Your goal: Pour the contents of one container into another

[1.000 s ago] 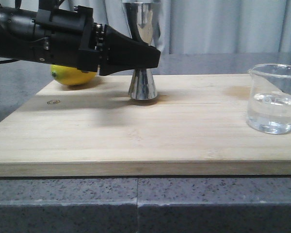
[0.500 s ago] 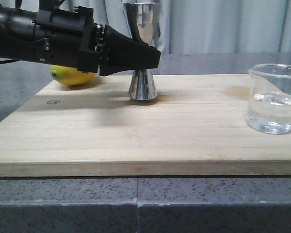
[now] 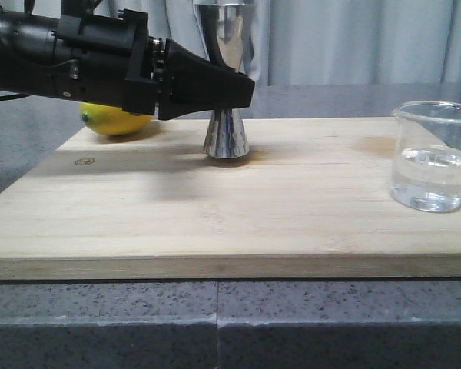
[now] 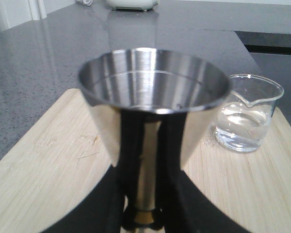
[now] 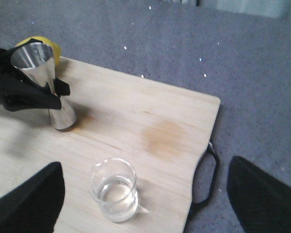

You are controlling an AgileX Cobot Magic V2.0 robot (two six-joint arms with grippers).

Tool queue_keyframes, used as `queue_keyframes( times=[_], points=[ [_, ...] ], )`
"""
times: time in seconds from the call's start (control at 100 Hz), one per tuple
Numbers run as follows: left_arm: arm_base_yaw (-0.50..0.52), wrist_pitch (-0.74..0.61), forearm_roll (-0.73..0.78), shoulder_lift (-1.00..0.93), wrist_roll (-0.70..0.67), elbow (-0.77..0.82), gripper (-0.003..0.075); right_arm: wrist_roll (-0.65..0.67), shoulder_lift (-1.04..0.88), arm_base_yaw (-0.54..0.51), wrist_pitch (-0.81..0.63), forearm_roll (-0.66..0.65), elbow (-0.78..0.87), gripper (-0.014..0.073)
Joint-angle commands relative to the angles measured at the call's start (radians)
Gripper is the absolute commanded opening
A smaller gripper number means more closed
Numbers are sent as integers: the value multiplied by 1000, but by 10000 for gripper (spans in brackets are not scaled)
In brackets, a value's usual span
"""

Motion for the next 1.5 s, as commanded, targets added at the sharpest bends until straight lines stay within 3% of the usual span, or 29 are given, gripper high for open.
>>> queue_keyframes(
  times=[0.0, 0.3, 0.44, 0.59, 0.85, 1.17, 1.49],
  points=[
    [-9, 107, -81, -46, -1, -28, 7, 55, -8, 64, -152, -56, 1, 628],
    [-9, 107, -81, -46, -1, -28, 7, 362, -13, 346, -437, -409, 129, 628],
    [-9, 107, -81, -46, -1, -28, 8, 400, -13, 440, -596, -535, 222, 628],
    [-9, 107, -81, -46, -1, -28, 8, 400, -9, 460, -829, -535, 338, 628],
    [-9, 107, -81, -46, -1, -28, 8, 400, -7, 458, -1074, -535, 515, 628],
    [-9, 107, -81, -46, -1, -28, 8, 400, 66, 458, -1117, -489, 601, 628],
    [-9, 107, -81, -46, -1, -28, 7, 400, 241, 458, -1294, -429, 632, 627]
  ],
)
